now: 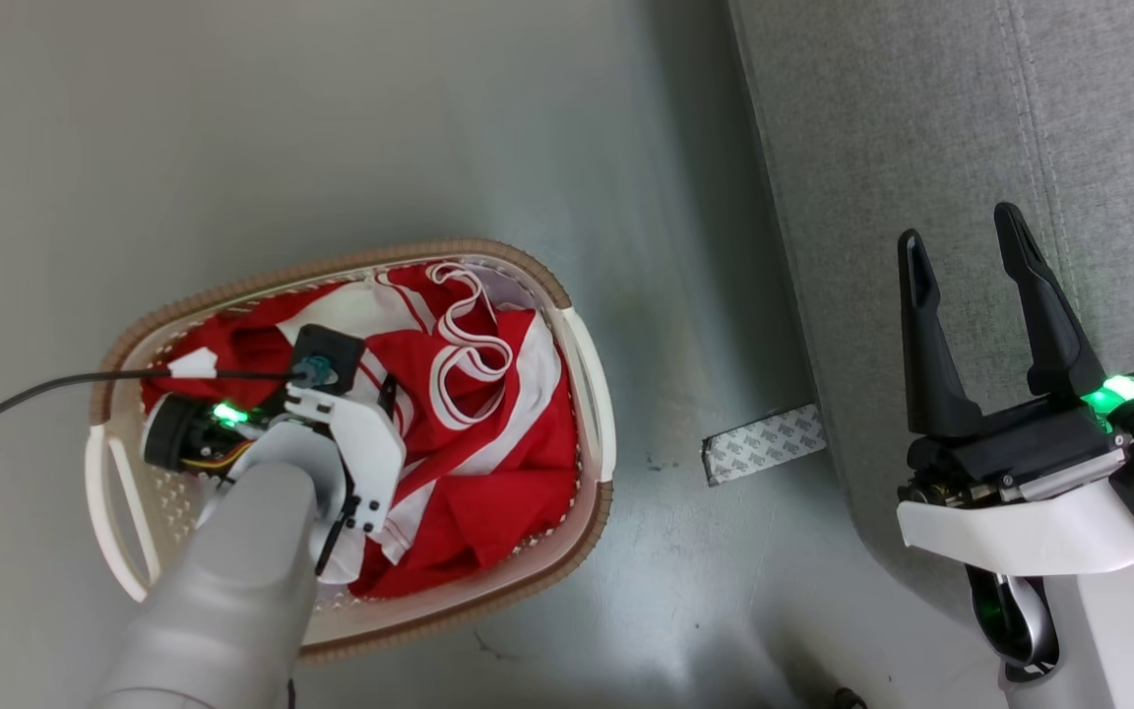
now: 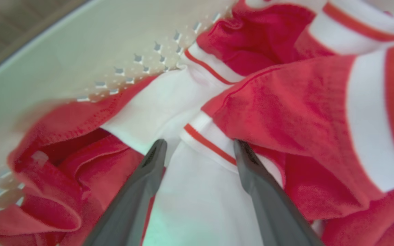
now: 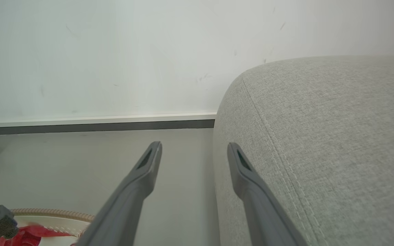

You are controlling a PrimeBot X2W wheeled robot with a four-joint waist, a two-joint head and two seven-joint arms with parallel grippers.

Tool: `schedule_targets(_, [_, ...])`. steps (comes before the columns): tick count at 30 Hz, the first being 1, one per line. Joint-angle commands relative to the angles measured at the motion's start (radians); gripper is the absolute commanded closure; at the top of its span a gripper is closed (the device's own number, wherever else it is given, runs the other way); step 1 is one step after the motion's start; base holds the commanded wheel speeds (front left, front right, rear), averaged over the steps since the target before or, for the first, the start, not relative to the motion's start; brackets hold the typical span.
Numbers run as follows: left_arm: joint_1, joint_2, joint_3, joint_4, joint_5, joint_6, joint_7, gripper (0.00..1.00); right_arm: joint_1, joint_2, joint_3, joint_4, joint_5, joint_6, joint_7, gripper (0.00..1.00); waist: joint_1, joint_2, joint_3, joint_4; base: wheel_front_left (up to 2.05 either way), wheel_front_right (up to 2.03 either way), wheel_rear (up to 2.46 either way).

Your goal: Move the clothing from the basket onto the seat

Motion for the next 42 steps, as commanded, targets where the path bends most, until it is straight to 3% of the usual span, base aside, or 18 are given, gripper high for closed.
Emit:
schedule_targets(1, [-0.010, 0.001, 0.004, 0.007, -0.012, -0.007, -0.011, 0.00, -0.018, 0.003, 0.001, -0.003, -0.007, -0.002, 0.001, 0.00, -0.0002, 0.0000, 0.007, 0.000, 0.00, 0.00, 0.00])
schedule_targets(8, [-0.023, -0.022, -0.021, 0.046, -0.020, -0.043, -0.009, 0.00, -0.017, 0.003, 0.012, 0.004, -0.008, -0.002, 0.001, 0.00, -0.0002, 0.0000, 0.020, -0.007, 0.00, 0.00, 0.00])
schedule_targets(9, [-0.024, -0.024, -0.026, 0.051, -0.017, -0.046, -0.003, 0.13, -0.017, 0.003, 0.011, 0.005, -0.009, -0.002, 0.001, 0.00, -0.0002, 0.0000, 0.021, -0.007, 0.00, 0.00, 0.00])
schedule_targets(10, [-0.025, -0.026, -0.031, 0.056, -0.015, -0.052, 0.002, 0.36, -0.017, 0.002, 0.010, 0.005, -0.009, -0.002, 0.001, 0.00, -0.0002, 0.0000, 0.023, -0.007, 0.00, 0.00, 0.00])
schedule_targets(11, [-0.025, -0.029, -0.035, 0.059, -0.017, -0.057, 0.008, 0.71, -0.018, 0.001, 0.009, 0.006, -0.009, -0.002, 0.001, 0.00, -0.0002, 0.0000, 0.023, -0.006, 0.00, 0.00, 0.00])
schedule_targets(12, [-0.024, -0.032, -0.042, 0.062, -0.016, -0.065, 0.010, 1.00, -0.017, -0.001, 0.006, 0.007, -0.009, -0.002, 0.001, 0.00, -0.0002, 0.0000, 0.021, -0.004, 0.00, 0.00, 0.00])
schedule_targets(21, [0.036, -0.064, -0.020, 0.049, -0.095, -0.097, -0.087, 1.00, 0.020, -0.010, -0.017, 0.039, -0.007, -0.002, 0.001, 0.00, -0.0002, 0.0000, -0.115, 0.059, 0.00, 0.00, 0.00])
schedule_targets(31, [0.247, -0.070, -0.065, -0.132, -0.259, -0.131, -0.157, 1.00, 0.149, -0.039, -0.037, 0.105, -0.006, -0.002, 0.001, 0.00, -0.0002, 0.0000, -0.452, 0.171, 0.00, 0.00, 0.00])
schedule_targets(42, [0.453, -0.068, -0.109, -0.449, -0.363, -0.060, -0.146, 1.00, 0.319, -0.037, -0.056, 0.145, -0.011, -0.002, 0.001, 0.00, -0.0002, 0.0000, -0.703, 0.251, 0.00, 0.00, 0.00])
